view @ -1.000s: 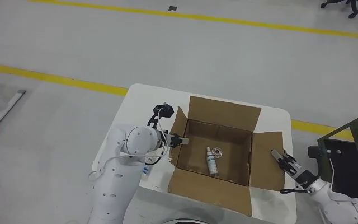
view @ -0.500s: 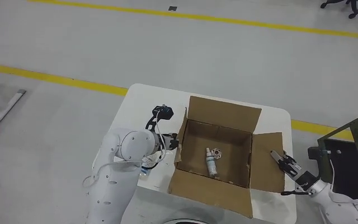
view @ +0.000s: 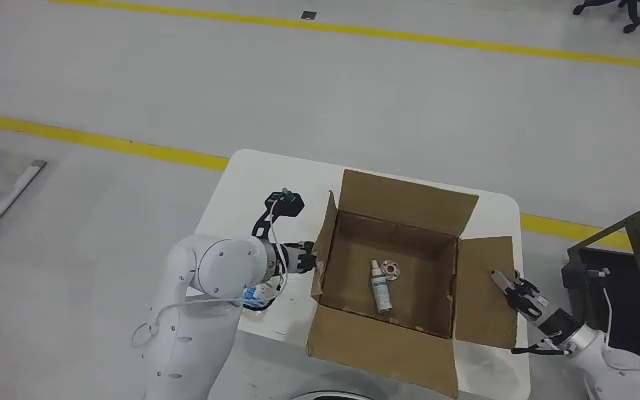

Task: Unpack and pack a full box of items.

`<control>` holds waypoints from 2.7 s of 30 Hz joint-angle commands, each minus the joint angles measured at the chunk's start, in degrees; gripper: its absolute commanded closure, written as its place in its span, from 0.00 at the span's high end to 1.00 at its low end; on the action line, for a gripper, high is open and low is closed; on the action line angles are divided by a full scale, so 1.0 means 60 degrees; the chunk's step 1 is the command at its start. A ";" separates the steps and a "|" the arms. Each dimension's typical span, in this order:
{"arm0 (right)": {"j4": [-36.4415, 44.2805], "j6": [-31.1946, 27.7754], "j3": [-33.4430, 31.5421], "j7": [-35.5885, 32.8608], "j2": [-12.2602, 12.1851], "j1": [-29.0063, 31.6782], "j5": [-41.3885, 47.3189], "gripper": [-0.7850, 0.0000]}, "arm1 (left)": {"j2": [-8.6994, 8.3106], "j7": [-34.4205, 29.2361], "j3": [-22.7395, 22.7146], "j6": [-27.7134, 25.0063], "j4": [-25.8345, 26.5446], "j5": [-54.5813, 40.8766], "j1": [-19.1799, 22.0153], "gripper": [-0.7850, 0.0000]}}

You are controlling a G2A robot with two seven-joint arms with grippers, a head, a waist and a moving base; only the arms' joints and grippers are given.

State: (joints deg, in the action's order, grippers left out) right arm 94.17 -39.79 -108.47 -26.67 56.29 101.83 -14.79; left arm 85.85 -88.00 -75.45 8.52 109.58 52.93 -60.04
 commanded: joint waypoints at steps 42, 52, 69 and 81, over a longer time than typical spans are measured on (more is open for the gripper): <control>0.4076 0.0784 -0.0854 0.1741 0.0108 0.1134 -0.4317 0.00 | -0.2036 0.0021 0.0172 0.1148 0.0805 0.1063 0.0341 1.00; 0.4031 0.1953 0.2319 0.0869 0.0208 0.0130 -0.7228 0.00 | -0.2089 0.0000 -0.0029 0.1271 0.0984 0.1129 0.0231 1.00; 0.4082 0.2542 0.2253 0.0567 0.0228 0.0175 -0.7042 0.00 | -0.2089 0.0000 -0.0029 0.1271 0.0984 0.1129 0.0231 1.00; 0.2543 0.5614 0.7056 -0.3740 0.0747 -0.3684 -1.0333 0.00 | -0.2089 0.0000 -0.0029 0.1271 0.0984 0.1129 0.0231 1.00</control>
State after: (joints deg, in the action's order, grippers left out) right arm 110.60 -7.11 -68.64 -47.77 60.46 81.60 -74.77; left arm 73.32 -88.00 -75.62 16.14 115.48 59.70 -58.66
